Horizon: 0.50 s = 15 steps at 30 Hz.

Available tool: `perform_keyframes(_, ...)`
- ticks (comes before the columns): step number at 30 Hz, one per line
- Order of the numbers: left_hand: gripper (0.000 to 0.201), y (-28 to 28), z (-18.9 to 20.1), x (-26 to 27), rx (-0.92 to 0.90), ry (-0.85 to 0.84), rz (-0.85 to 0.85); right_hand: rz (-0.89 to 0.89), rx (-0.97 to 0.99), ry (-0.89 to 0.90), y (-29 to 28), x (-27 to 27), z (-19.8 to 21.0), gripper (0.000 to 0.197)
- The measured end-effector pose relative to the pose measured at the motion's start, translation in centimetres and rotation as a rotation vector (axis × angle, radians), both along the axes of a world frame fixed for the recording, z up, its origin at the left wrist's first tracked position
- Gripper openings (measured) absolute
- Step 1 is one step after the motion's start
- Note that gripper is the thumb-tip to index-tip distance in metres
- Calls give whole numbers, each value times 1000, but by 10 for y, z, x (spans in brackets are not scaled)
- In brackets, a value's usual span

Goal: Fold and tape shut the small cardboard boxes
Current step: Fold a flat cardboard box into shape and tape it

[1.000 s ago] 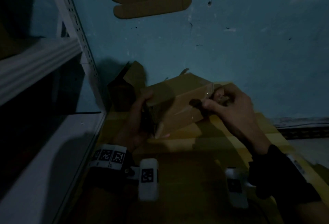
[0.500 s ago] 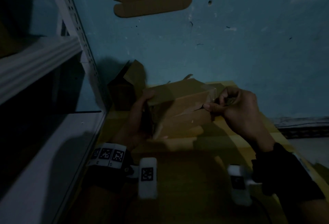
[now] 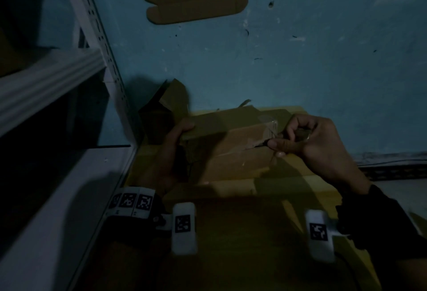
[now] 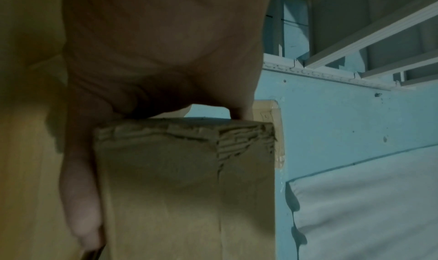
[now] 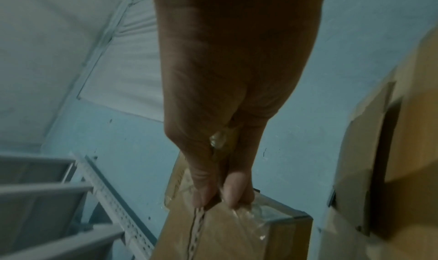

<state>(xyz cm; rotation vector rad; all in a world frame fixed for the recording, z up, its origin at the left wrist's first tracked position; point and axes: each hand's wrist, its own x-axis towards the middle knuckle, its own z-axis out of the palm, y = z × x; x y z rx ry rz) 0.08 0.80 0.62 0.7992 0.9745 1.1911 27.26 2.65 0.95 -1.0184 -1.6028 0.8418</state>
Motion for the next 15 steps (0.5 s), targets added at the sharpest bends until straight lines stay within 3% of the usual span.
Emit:
perform_keyframes(2, 52, 0, 0, -3, -5, -14, -2, 23, -14, 63, -1, 0, 1, 37)
perform_keyframes(6, 37, -1, 2, -8, -4, -25, 1, 76, -33, 167, 0, -2, 1, 35)
perform_keyframes(12, 41, -2, 4, -8, -37, -19, 17, 130, -16, 265, -1, -4, 1, 30)
perform_keyframes(15, 47, -2, 5, -10, -48, -10, -8, 174, -26, 325, 3, -2, -1, 47)
